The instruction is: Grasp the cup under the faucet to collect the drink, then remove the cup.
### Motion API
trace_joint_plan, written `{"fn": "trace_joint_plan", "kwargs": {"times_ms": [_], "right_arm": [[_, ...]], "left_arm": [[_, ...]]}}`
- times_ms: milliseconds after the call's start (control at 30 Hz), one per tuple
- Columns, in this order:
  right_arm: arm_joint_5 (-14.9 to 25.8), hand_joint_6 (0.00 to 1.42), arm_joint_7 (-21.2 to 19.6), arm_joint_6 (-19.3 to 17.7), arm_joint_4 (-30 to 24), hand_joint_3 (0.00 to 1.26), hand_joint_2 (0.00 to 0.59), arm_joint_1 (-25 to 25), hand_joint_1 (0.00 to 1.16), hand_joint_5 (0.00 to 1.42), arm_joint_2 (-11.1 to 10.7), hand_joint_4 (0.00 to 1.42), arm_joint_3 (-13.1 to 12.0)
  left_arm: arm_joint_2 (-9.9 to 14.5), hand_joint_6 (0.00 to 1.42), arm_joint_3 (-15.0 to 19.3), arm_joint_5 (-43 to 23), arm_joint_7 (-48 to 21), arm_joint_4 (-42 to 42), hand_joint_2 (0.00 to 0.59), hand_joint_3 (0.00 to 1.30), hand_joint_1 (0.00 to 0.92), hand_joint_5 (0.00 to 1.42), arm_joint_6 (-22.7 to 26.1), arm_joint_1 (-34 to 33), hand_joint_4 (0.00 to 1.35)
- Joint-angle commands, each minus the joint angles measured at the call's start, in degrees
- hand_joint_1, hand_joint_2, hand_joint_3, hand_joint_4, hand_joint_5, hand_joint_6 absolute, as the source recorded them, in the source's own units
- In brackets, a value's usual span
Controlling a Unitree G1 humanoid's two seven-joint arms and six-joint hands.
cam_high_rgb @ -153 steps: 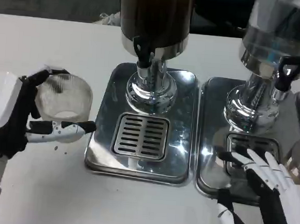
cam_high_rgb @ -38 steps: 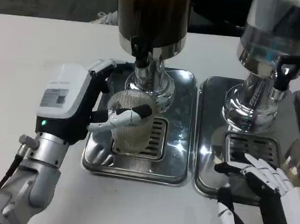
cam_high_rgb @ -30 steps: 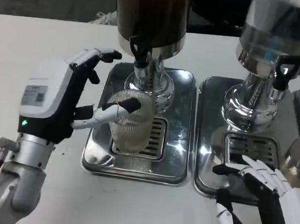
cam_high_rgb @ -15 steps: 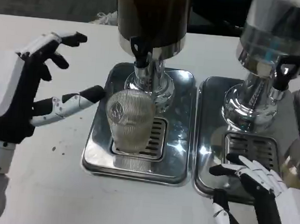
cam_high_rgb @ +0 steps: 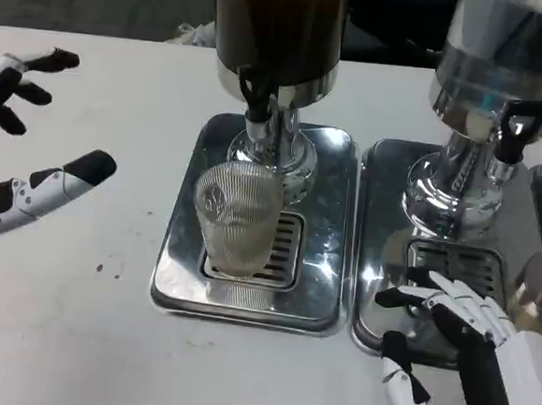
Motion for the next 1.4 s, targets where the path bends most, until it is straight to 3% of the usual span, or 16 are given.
{"fn": "trace_joint_plan", "kwargs": {"times_ms": [33, 100, 200, 333, 467, 600, 767, 1000, 1233, 1400], "right_arm": [[0.8, 0.11, -0.4, -0.2, 0.3, 0.44, 0.521, -0.3, 0.46, 0.17, -0.3, 0.21, -0.2], [0.9, 0.11, -0.4, -0.1, 0.3, 0.44, 0.521, -0.3, 0.46, 0.17, -0.2, 0.21, -0.2], [0.9, 0.11, -0.5, 0.0, 0.2, 0.44, 0.521, -0.3, 0.46, 0.17, -0.2, 0.21, -0.1], [1.1, 0.11, -0.3, 0.0, 0.4, 0.45, 0.521, -0.5, 0.46, 0.17, -0.3, 0.21, 0.0], [1.3, 0.11, -0.1, 0.0, 0.5, 0.45, 0.529, -0.9, 0.46, 0.17, -0.4, 0.22, -0.1], [1.4, 0.11, 0.1, 0.2, 0.6, 0.45, 0.530, -1.2, 0.45, 0.17, -0.5, 0.22, -0.1], [1.6, 0.11, -0.1, 0.2, 0.9, 0.45, 0.531, -1.3, 0.45, 0.18, -0.3, 0.22, 0.0], [1.7, 0.11, -0.4, 0.2, 1.4, 0.45, 0.531, -1.2, 0.45, 0.18, 0.0, 0.22, 0.4], [1.8, 0.12, -0.6, -0.1, 2.3, 0.45, 0.531, -1.9, 0.44, 0.18, 0.2, 0.22, 0.6], [1.8, 0.12, -0.7, -0.1, 2.8, 0.45, 0.531, -2.2, 0.44, 0.18, 0.2, 0.22, 0.8]], "left_arm": [[0.7, 0.56, 0.8, -7.0, -5.4, 2.0, 0.088, 0.35, 0.036, 0.36, -5.1, -1.3, 0.25], [0.6, 0.51, 0.9, -11.3, -8.9, 2.8, 0.090, 0.34, 0.004, 0.34, -6.7, -2.1, 0.25], [0.6, 0.45, -0.1, -23.4, -19.2, 5.2, 0.118, 0.33, 0.000, 0.33, -8.3, -5.0, 0.27], [0.2, 0.40, 0.0, -33.9, -30.7, 6.7, 0.127, 0.33, 0.000, 0.35, -8.7, -9.0, 0.31], [0.0, 0.37, 0.2, -43.6, -42.1, 5.9, 0.134, 0.36, 0.000, 0.36, -4.4, -13.6, 0.33], [-0.2, 0.34, 0.7, -52.5, -53.4, 5.5, 0.133, 0.37, 0.000, 0.36, 3.7, -19.0, 0.34], [-0.3, 0.33, 2.2, -57.7, -62.3, 6.0, 0.140, 0.37, 0.000, 0.37, 12.6, -24.1, 0.34], [0.5, 0.33, 3.6, -62.0, -73.8, 9.2, 0.090, 0.38, 0.000, 0.40, 27.1, -31.6, 0.35], [0.9, 0.29, 5.0, -62.4, -82.0, 13.9, 0.055, 0.32, 0.000, 0.34, 38.0, -37.7, 0.28], [0.5, 0.25, 5.7, -61.4, -86.5, 18.9, 0.040, 0.27, 0.000, 0.30, 42.4, -42.2, 0.23]]}}
